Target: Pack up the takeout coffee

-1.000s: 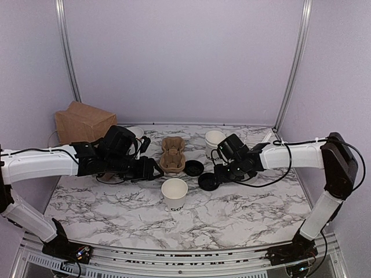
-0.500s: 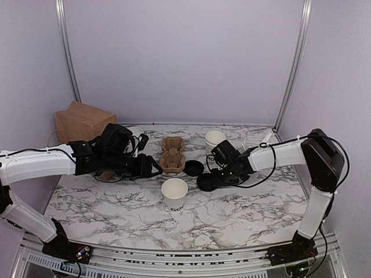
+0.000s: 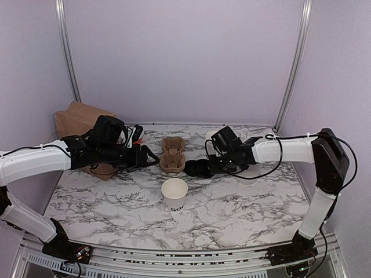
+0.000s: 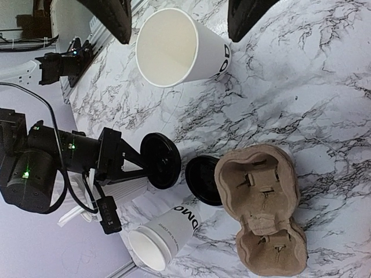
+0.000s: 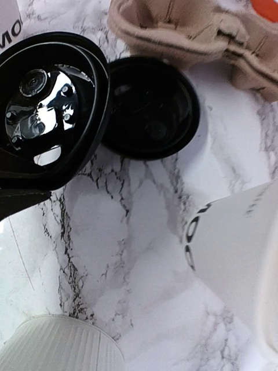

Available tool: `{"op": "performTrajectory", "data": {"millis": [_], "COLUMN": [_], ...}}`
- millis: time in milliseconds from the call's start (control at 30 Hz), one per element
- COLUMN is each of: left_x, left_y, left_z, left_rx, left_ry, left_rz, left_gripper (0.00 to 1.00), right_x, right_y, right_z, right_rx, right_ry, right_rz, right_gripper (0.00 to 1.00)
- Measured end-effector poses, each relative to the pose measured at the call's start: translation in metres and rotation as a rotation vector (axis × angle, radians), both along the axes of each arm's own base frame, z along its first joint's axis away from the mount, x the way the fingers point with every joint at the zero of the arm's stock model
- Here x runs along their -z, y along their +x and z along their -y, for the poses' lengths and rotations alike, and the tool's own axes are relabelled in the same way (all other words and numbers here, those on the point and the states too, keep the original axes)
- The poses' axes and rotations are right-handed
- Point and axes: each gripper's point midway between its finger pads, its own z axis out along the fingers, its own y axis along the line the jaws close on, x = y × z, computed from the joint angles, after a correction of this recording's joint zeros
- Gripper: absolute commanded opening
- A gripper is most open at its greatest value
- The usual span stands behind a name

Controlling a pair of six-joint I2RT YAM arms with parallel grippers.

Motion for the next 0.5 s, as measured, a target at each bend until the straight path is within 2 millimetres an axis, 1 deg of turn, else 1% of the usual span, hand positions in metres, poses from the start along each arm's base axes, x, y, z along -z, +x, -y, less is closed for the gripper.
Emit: {"op": "performTrajectory", "data": {"millis": [100, 200, 267, 367, 400, 500], "left_x": [-0.011, -0.028, -0.047, -0.080, -0.090, -0.116], "left_y": [0.007, 0.016, 0.024, 0.031, 0.030, 0.025], "left_z": [-0.003, -0.007, -0.011, -0.013, -0.012, -0.008], "left_rx": [-0.007, -0.015, -0.026, -0.029, -0.018, 0.020], "left_ry": [-0.039, -0.104, -0.178, -0.287, -0.318, -0.386], "left_rz": [0.014, 0.036, 0.066, 0.127, 0.150, 0.210], "left_gripper": [0.58, 0.58, 0.61, 0.66, 0.68, 0.74], "right_x": [-0.034, -0.079, -0.118, -0.171, -0.187, -0.225], "right_y": [0.006, 0.008, 0.003, -0.007, -0.010, -0.025], "right_z": [-0.010, -0.030, -0.051, -0.082, -0.092, -0.114], "right_rx": [-0.018, -0.079, -0.160, -0.287, -0.327, -0.441], "right_ry": [0.062, 0.184, 0.321, 0.522, 0.593, 0.781], "right_rz": [0.048, 0.110, 0.152, 0.201, 0.209, 0.212], "right_gripper": [0.00, 0.02, 0.03, 0.03, 0.03, 0.05]}}
